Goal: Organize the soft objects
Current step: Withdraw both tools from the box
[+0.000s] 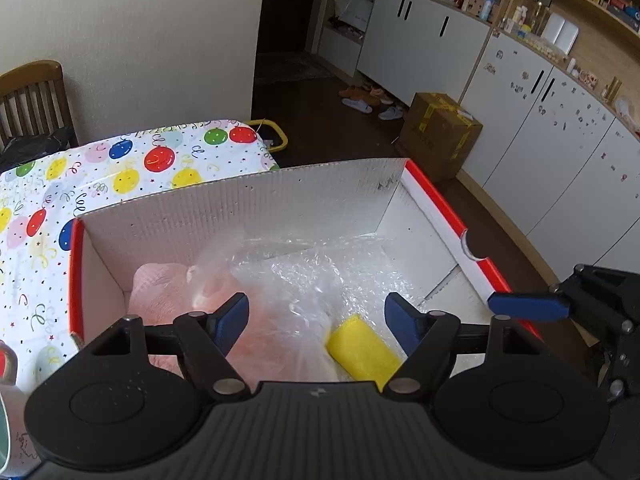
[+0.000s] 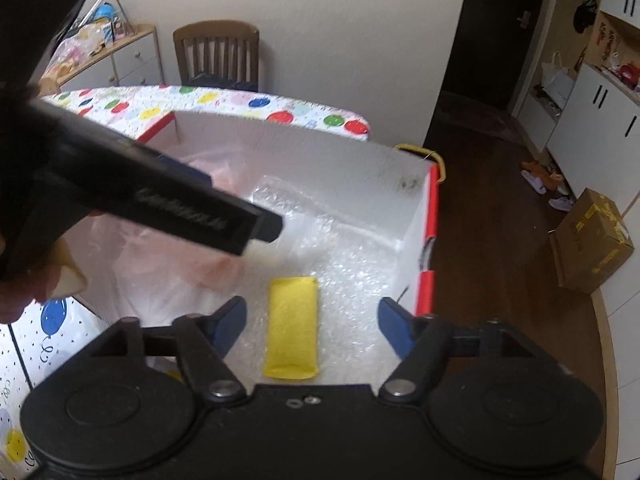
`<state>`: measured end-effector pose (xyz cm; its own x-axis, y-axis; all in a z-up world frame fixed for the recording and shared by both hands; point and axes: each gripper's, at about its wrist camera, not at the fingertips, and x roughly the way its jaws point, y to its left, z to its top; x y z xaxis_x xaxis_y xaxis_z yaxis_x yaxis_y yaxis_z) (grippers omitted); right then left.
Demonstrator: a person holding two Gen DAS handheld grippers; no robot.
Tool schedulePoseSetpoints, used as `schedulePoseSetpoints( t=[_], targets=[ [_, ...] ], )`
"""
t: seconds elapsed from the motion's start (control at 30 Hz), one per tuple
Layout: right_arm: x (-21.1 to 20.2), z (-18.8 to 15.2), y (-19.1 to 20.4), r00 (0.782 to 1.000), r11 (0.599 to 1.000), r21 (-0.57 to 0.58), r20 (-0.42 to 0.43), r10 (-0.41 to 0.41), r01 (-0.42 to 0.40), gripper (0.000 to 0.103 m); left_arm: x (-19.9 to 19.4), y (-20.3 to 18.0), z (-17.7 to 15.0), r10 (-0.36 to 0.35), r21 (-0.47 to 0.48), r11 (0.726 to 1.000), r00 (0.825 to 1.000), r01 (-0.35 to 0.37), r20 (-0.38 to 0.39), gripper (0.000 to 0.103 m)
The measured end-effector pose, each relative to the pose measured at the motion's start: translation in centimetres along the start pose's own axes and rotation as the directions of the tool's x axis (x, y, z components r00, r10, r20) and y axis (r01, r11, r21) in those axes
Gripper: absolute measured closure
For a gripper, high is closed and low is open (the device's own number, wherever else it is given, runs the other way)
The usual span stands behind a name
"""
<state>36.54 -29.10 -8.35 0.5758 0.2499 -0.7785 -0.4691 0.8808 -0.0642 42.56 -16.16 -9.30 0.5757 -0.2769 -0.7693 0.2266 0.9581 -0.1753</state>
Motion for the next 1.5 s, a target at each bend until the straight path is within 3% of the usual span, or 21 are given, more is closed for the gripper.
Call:
schedulePoseSetpoints(
  t=[0.13,0.2,0.47,0.73,0.93,1.27,1.4,1.5],
  targets=[
    [-1.2,-0.1,-0.4,1.000,1.000,0.016,0.024,0.002,-0.003,0.028,-1.6,0.3,-0.3,-0.013,-0.009,1.000,0.999,0.013,0.032,0.027],
    [-1.8,-0.1,-0.4,0.999,1.000,0.023,0.039,0.003,-0.004,0.025,-2.7,0.5,-0.5,-0.023,-0.008,1.000,0.998,0.023,0.055,0.021],
    [-4.7,0.3,0.2,0.994,0.997,0.057,0.102,0.038,-0.044,0.021,-7.6,1.1,-1.6,-0.024,-0.008,1.000,0.991,0.025,0.129,0.021],
    [-7.4,0.6,2.4,0.983,0.993,0.077,0.167,0.073,-0.086,0.014,-12.0,1.8,-3.5,0.042,0.002,0.999,0.982,-0.043,0.184,0.021],
    [-8.9,0.8,5.0,0.973,0.991,0.078,0.209,0.092,-0.111,0.008,-15.2,2.8,-5.5,0.087,-0.003,0.996,0.973,-0.089,0.216,0.021],
    [-10.3,0.8,10.5,0.953,0.981,0.063,0.256,0.163,-0.184,0.005,-20.3,6.4,-10.1,0.081,-0.053,0.996,0.961,-0.069,0.265,0.016],
    [-10.6,0.8,13.0,0.946,0.977,0.055,0.265,0.187,-0.208,0.005,-21.9,8.4,-11.7,0.094,-0.080,0.994,0.954,-0.074,0.284,0.004],
    [-10.6,0.7,14.9,0.945,0.975,0.047,0.263,0.196,-0.216,0.005,-23.2,10.0,-12.9,0.078,-0.095,0.994,0.947,-0.050,0.313,0.002]
  ],
)
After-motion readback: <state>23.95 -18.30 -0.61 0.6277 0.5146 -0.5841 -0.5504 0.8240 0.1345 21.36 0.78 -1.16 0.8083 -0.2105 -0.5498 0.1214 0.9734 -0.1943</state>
